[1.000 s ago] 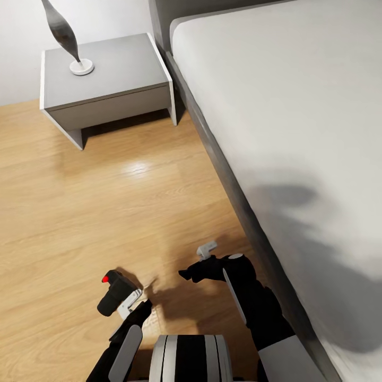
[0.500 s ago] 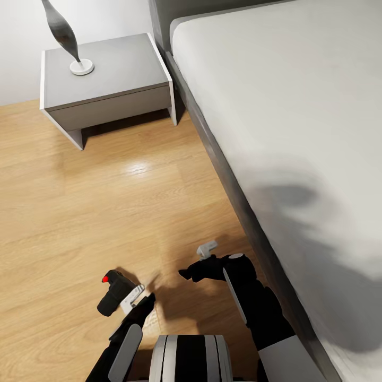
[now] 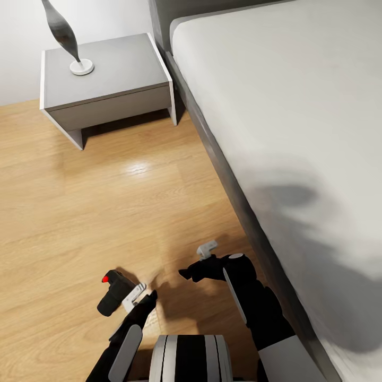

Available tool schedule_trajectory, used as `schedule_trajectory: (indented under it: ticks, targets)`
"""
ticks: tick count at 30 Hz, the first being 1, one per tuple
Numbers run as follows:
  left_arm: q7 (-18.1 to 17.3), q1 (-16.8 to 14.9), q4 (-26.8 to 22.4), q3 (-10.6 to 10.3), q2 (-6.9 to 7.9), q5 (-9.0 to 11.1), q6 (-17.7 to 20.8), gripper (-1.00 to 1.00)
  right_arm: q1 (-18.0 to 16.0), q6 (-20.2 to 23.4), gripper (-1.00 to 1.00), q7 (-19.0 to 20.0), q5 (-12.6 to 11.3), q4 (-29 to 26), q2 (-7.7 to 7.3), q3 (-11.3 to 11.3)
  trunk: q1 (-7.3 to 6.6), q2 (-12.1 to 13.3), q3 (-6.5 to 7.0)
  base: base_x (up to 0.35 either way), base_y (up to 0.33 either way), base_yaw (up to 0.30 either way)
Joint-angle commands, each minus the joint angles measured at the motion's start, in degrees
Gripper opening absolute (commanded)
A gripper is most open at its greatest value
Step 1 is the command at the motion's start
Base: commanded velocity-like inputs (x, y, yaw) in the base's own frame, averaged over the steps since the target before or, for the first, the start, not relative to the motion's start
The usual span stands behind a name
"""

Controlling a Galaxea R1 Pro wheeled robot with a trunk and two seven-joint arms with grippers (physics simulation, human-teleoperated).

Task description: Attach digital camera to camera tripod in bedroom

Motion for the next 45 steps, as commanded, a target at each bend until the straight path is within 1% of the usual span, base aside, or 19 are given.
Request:
schedule_trajectory:
  ticks: [1, 8, 12, 21, 37, 45]
  targets:
    - [0.34, 0.0, -0.05, -0.07, 0.03, 0.33, -0.13, 1.0, -0.02, 0.16, 1.0, 0.48, 0.6, -0.05, 0.02, -0.02, -0.01, -0.01, -0.03, 0.0, 0.0, 0.0]
    - [0.22, 0.0, 0.46, 0.01, 0.11, 0.41, -3.14, 1.0, -0.02, 0.16, 1.0, 0.47, 0.6, 0.0, 0.02, -0.02, -0.01, -0.01, -0.03, 0.0, 0.0, 0.0]
    - [0.2, 0.0, 1.01, 0.03, 0.18, 0.32, -4.05, 1.0, -0.02, 0.16, 1.0, 0.46, 0.6, 0.01, 0.02, -0.05, -0.01, -0.01, -0.03, 0.0, 0.0, 0.0]
    - [0.23, 0.0, 1.39, 0.06, 0.21, 0.29, -4.58, 1.0, -0.02, 0.2, 1.0, 0.46, 0.6, -0.06, 0.02, -0.13, -0.01, -0.01, -0.03, 0.0, 0.0, 0.0]
    - [0.73, 0.0, 0.41, 0.22, 0.24, 0.22, -4.7, 1.0, -0.02, 0.24, 1.0, 0.46, 0.74, -0.07, 0.02, -0.44, -0.01, -0.01, -0.03, 0.0, 0.0, 0.0]
    - [0.75, 0.0, 0.25, 0.53, 0.3, 0.55, -4.85, 1.0, -0.02, 0.32, 1.0, 0.46, 0.77, -0.08, 0.02, -0.4, -0.01, -0.01, -0.03, 0.0, 0.0, 0.0]
